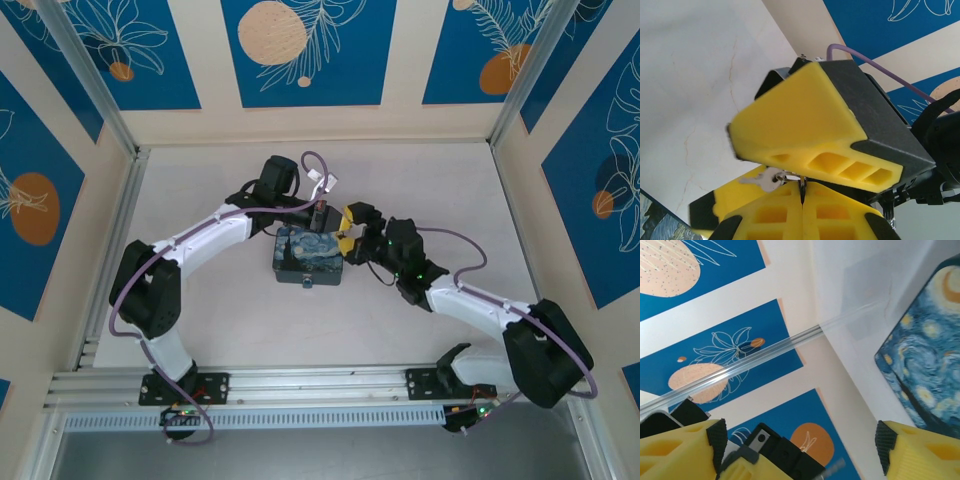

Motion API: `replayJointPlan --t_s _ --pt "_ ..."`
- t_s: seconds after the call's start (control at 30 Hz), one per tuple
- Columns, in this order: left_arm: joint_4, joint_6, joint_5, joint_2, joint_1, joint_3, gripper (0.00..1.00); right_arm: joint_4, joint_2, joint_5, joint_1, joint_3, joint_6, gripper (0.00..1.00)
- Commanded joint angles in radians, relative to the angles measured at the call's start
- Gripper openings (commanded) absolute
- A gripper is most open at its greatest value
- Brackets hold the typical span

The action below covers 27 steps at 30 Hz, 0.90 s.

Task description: Unlock a padlock with a key

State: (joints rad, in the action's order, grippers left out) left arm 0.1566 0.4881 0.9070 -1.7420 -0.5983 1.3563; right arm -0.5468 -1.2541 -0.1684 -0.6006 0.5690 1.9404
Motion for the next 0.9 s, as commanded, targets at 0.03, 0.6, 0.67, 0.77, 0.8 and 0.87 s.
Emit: replayJointPlan --t_s 0.03,0.6,0.67,0.77,0.8,0.87 --pt "-0.011 -0.013 0.011 0.031 -0.003 -0.019 0.0 -0.09 -0.03 -0.042 -0.005 0.036 0.027 0.66" --pt "-0.034 -0.013 0.013 0.025 -0.003 -0.037 0.0 -0.017 0.06 -0.035 0.029 -0.029 -0.002 0.05" --pt "-0.039 -0.01 0.016 0.025 -0.001 -0.038 0.0 -0.013 0.062 -0.022 0.036 -0.026 -0.013 0.0" --pt "-0.045 -0.008 0.023 0.028 -0.002 -0.044 0.0 -0.014 0.062 0.0 0.049 -0.02 -0.03 0.0" --pt "-0.046 -0.01 0.025 0.03 -0.003 -0.047 0.0 -0.011 0.062 0.012 0.057 -0.016 -0.041 0.0" --pt "-0.049 -0.007 0.022 0.035 -0.002 -0.055 0.03 0.002 0.062 0.04 0.071 -0.003 -0.068 0.0"
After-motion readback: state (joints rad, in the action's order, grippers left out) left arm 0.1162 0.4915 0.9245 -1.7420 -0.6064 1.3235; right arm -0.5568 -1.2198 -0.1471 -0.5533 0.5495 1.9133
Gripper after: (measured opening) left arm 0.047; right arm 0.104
